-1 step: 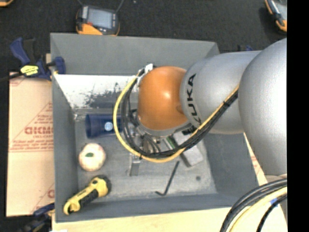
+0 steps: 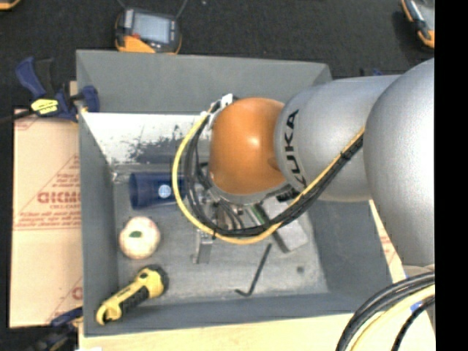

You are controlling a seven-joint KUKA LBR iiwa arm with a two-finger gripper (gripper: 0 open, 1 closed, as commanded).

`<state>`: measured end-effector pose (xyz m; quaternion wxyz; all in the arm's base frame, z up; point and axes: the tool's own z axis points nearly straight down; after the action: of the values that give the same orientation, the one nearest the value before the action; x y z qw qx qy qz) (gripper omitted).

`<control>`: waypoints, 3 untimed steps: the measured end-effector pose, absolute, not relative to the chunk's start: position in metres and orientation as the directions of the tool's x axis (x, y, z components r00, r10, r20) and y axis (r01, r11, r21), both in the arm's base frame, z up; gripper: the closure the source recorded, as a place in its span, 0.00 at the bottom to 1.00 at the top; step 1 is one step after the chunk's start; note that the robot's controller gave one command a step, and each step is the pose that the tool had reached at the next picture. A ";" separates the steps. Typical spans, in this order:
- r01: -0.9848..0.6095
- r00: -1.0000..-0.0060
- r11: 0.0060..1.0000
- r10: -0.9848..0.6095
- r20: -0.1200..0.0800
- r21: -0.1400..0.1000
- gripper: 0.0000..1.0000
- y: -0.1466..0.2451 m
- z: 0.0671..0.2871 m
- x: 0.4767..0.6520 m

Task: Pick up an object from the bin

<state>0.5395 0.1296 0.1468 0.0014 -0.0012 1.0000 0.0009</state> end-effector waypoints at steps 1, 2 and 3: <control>0.058 -0.998 0.998 0.058 -0.006 0.004 0.00 0.076 0.103 0.550; 0.114 -0.993 0.993 0.114 -0.010 0.008 1.00 0.067 0.073 0.497; 0.115 -0.993 0.993 0.115 -0.010 0.008 1.00 0.067 0.073 0.497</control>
Offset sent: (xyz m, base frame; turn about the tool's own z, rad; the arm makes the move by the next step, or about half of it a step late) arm -0.0436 -0.0620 -0.0740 0.1175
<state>0.4965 0.0674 0.0730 0.0054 0.0575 0.9983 0.0039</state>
